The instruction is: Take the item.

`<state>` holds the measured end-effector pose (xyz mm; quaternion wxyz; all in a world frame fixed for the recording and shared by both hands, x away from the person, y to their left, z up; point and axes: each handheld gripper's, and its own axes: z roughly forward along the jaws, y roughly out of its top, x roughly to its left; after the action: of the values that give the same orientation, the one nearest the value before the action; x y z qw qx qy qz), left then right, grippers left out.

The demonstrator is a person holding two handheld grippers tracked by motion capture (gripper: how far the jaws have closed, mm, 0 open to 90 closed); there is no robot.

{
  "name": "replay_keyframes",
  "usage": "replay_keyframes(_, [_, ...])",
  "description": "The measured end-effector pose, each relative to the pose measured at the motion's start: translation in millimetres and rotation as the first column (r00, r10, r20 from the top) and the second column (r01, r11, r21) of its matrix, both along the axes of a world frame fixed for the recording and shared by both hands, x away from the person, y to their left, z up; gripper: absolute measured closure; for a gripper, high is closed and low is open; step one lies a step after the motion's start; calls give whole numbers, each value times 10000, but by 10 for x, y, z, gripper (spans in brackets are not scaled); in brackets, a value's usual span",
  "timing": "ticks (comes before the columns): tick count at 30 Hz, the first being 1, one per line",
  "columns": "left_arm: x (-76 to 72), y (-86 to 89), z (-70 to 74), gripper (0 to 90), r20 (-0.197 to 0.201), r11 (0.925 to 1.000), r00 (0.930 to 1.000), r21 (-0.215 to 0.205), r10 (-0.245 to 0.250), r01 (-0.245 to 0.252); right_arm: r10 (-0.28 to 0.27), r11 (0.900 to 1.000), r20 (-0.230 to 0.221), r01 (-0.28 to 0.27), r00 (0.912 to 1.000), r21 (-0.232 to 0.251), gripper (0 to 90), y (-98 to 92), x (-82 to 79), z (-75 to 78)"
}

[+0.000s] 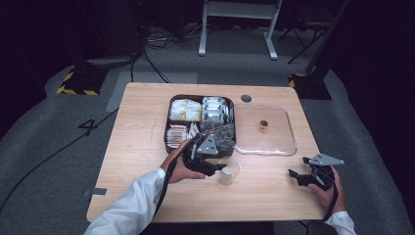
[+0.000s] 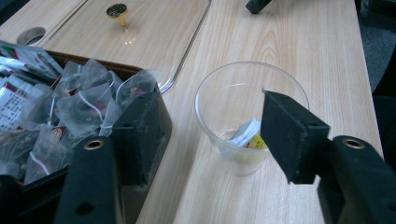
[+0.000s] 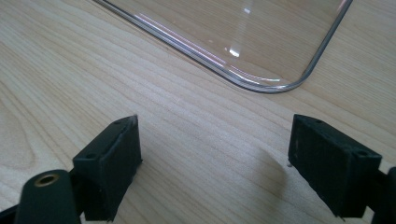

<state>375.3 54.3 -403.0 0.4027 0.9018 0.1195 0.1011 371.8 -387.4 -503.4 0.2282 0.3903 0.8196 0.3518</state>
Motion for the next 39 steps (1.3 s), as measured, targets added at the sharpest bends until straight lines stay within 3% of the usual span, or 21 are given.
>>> replay_keyframes(3, [-7,34,15,291,44,9998,10000,175,85,-86,0,10000,0,0,10000,-1,173,0,0,0])
replay_keyframes(13, [-22,167,50,210,127,9990,9990,146,423,-425,1,10000,-2,-1,10000,8,173,-1,2,0])
replay_keyframes(22, [-49,303,84,197,199,9984,9984,191,522,-525,-3,10000,-7,3,10000,8,173,-1,1,0])
replay_keyframes(27, [-77,374,52,188,433,9975,9970,238,647,-658,3,10000,3,-3,10000,-9,173,-2,2,0])
replay_keyframes(39, [-136,587,-8,184,901,9908,9900,720,1082,-1148,-2,10000,-8,2,10000,4,173,-1,1,0])
